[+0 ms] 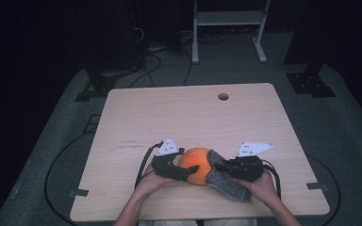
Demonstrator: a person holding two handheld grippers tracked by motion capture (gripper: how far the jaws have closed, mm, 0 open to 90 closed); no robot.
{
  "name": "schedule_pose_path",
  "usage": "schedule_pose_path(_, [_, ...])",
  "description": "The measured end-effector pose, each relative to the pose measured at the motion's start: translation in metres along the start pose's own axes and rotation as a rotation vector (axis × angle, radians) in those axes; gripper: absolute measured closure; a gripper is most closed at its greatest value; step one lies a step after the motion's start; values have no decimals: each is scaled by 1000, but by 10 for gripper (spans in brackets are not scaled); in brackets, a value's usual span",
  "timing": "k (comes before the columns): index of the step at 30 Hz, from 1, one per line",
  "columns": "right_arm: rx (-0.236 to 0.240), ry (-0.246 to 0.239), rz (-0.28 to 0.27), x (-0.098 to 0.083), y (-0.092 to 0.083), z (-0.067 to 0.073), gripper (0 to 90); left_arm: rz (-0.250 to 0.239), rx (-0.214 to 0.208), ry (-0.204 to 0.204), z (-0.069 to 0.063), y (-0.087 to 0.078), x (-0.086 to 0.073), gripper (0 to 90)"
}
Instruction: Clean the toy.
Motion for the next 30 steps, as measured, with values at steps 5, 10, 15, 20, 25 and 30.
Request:
schedule_pose_path(5, [-23,22,23,-7,-8,-7,806,-77,33,88,-8,1,5,355])
schedule_pose_path(10, [-26,-13,-67,15,-21,-1,806,-122,45,215,-16,5,14,309])
schedule_pose_path(15, [3,-3,-27,4,-4,-1,805,-73,35,126,-7,4,6,208])
schedule_pose_path(20, [-46,7,43,-13,-3,-12,805,-70,33,85,0,1,-2,276])
schedule_pose_path(25, [-31,-2,-25,5,-17,-4,805,-74,40,107,-1,2,-2,297])
schedule_pose_path(30, [-24,-29,20,0,-2,-1,805,-75,43,131,-2,0,0,292])
Point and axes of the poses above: each handheld gripper's, and its own axes: y roughly forward along the jaws, x roughly out of its top, z roughly to its left, the point moved 9 cm from there along y, roughly forward along the jaws, and after that the axes turned 1 degree about y, right-handed, at the moved point
